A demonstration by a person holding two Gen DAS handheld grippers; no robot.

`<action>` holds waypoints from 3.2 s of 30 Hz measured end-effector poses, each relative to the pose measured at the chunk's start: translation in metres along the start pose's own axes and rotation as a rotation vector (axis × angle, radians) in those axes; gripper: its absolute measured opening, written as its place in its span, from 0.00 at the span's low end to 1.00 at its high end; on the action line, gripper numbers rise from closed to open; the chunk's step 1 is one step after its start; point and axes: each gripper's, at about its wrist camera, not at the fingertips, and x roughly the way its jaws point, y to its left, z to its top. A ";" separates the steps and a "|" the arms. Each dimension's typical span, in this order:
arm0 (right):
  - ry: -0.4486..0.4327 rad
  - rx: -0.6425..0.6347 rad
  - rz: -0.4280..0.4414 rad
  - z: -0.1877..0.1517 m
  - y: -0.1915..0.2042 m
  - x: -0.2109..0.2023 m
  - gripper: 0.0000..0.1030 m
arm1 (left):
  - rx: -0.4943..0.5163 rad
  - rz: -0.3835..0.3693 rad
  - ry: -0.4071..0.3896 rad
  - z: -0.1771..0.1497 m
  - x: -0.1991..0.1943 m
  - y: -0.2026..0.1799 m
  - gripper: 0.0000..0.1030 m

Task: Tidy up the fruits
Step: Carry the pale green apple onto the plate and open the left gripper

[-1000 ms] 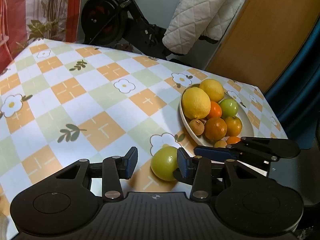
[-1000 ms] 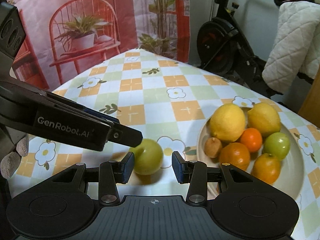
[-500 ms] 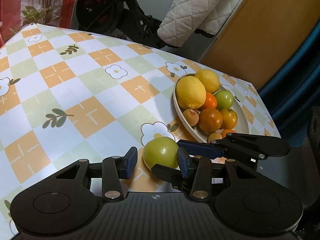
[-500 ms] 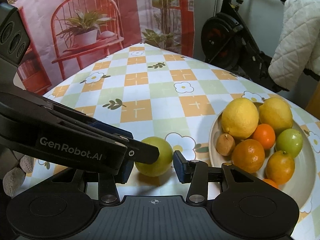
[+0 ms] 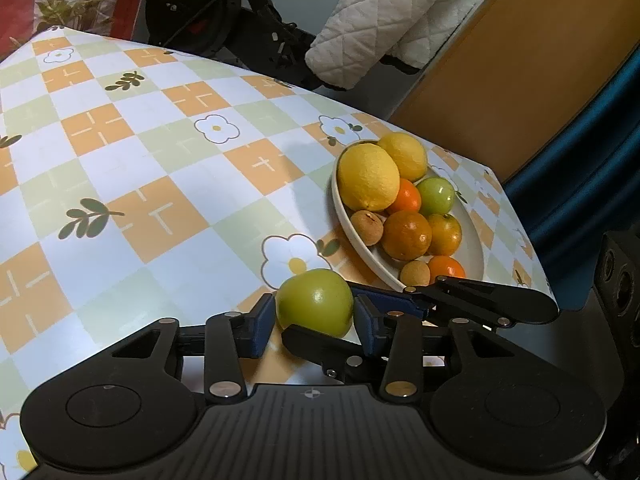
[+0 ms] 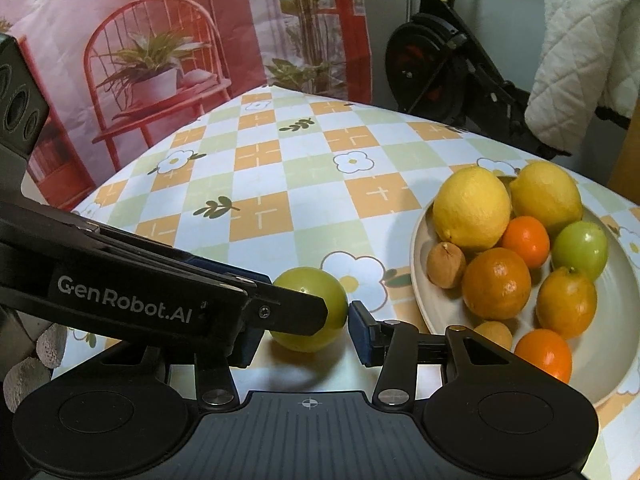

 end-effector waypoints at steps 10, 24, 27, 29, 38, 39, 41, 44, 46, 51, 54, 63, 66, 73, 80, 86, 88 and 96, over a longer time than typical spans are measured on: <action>-0.041 0.053 -0.006 -0.008 -0.003 -0.012 0.41 | 0.024 -0.016 -0.016 -0.002 -0.006 -0.010 0.42; -0.143 0.080 -0.068 -0.001 -0.043 -0.059 0.41 | 0.157 -0.038 -0.066 0.026 -0.001 -0.076 0.42; -0.165 0.086 -0.090 0.003 -0.060 -0.069 0.41 | 0.203 -0.042 -0.080 0.034 0.005 -0.096 0.42; -0.178 0.093 -0.101 0.004 -0.071 -0.073 0.41 | 0.216 -0.056 -0.086 0.039 0.011 -0.107 0.42; -0.208 0.116 -0.168 0.008 -0.129 -0.086 0.41 | 0.280 -0.112 -0.076 0.061 0.050 -0.146 0.42; -0.208 0.119 -0.171 0.007 -0.135 -0.086 0.41 | 0.286 -0.113 -0.071 0.061 0.054 -0.149 0.42; -0.205 0.123 -0.179 0.006 -0.146 -0.085 0.41 | 0.296 -0.115 -0.059 0.064 0.063 -0.155 0.42; -0.195 0.127 -0.188 0.003 -0.159 -0.082 0.41 | 0.303 -0.116 -0.038 0.066 0.075 -0.159 0.42; -0.186 0.132 -0.191 0.000 -0.166 -0.079 0.41 | 0.307 -0.114 -0.024 0.067 0.083 -0.162 0.42; -0.167 0.145 -0.190 -0.007 -0.178 -0.071 0.41 | 0.318 -0.107 0.003 0.066 0.098 -0.164 0.42; -0.157 0.153 -0.189 -0.010 -0.182 -0.066 0.40 | 0.321 -0.098 0.015 0.066 0.105 -0.166 0.42; -0.135 0.158 -0.186 -0.011 -0.188 -0.056 0.41 | 0.324 -0.081 0.033 0.067 0.116 -0.166 0.42; -0.131 0.160 -0.186 -0.011 -0.189 -0.054 0.41 | 0.325 -0.074 0.036 0.067 0.119 -0.166 0.42; -0.121 0.159 -0.185 -0.011 -0.188 -0.051 0.41 | 0.323 -0.063 0.040 0.066 0.122 -0.164 0.42; -0.102 0.154 -0.188 -0.011 -0.186 -0.046 0.41 | 0.315 -0.060 0.047 0.063 0.123 -0.161 0.42; -0.079 0.150 -0.195 -0.010 -0.184 -0.043 0.40 | 0.307 -0.057 0.045 0.063 0.121 -0.159 0.43; -0.076 0.148 -0.201 -0.009 -0.183 -0.043 0.40 | 0.304 -0.058 0.044 0.063 0.119 -0.157 0.43; -0.062 0.141 -0.227 -0.007 -0.178 -0.045 0.41 | 0.295 -0.040 0.031 0.065 0.110 -0.149 0.44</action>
